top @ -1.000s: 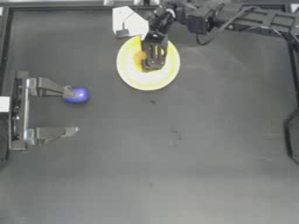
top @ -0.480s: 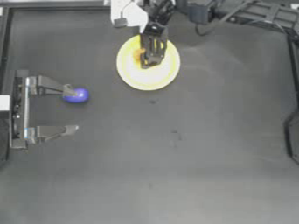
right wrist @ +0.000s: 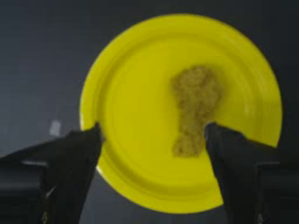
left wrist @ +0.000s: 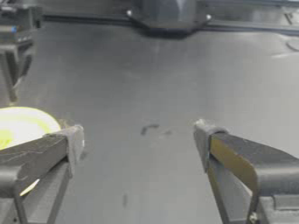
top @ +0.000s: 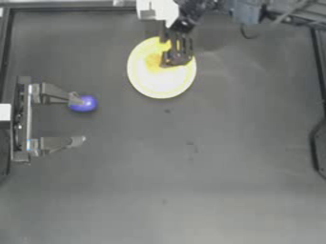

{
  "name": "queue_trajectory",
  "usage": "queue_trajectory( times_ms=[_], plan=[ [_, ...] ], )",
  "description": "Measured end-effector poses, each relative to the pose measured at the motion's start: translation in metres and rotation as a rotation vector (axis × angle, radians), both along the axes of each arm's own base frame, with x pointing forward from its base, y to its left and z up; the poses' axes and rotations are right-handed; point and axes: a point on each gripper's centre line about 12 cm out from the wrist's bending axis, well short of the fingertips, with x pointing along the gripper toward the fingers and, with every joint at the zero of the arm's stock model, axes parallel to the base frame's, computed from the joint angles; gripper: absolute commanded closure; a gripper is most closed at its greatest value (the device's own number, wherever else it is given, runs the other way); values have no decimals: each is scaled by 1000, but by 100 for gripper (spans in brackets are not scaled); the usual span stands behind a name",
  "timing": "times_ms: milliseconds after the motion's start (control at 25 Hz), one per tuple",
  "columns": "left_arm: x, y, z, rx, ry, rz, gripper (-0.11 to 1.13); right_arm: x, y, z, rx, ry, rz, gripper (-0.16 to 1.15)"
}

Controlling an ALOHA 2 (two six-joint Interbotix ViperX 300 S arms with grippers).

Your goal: Put brown chicken wing on plate

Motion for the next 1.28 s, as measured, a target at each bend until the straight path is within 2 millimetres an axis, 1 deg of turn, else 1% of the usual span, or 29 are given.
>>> queue_trajectory(
  times_ms=[280,480,720,800,960,1280],
  plan=[
    [0,1,0,1,0,3,-1,-22,30,18,-51,-98,-31,0],
    [0,2,0,0,0,8,-1,-35,56,21,-33,-175,-58,0],
    [0,3,0,2,-1,12,-1,-55,80,28,-57,-257,-82,0],
    [0,3,0,3,0,13,-1,-63,85,33,-75,-291,-94,0],
    [-1,3,0,3,0,15,-1,-80,96,36,-83,-345,-126,0],
    [-1,4,0,3,0,18,-1,-99,118,35,-113,-413,-134,0]
  ],
)
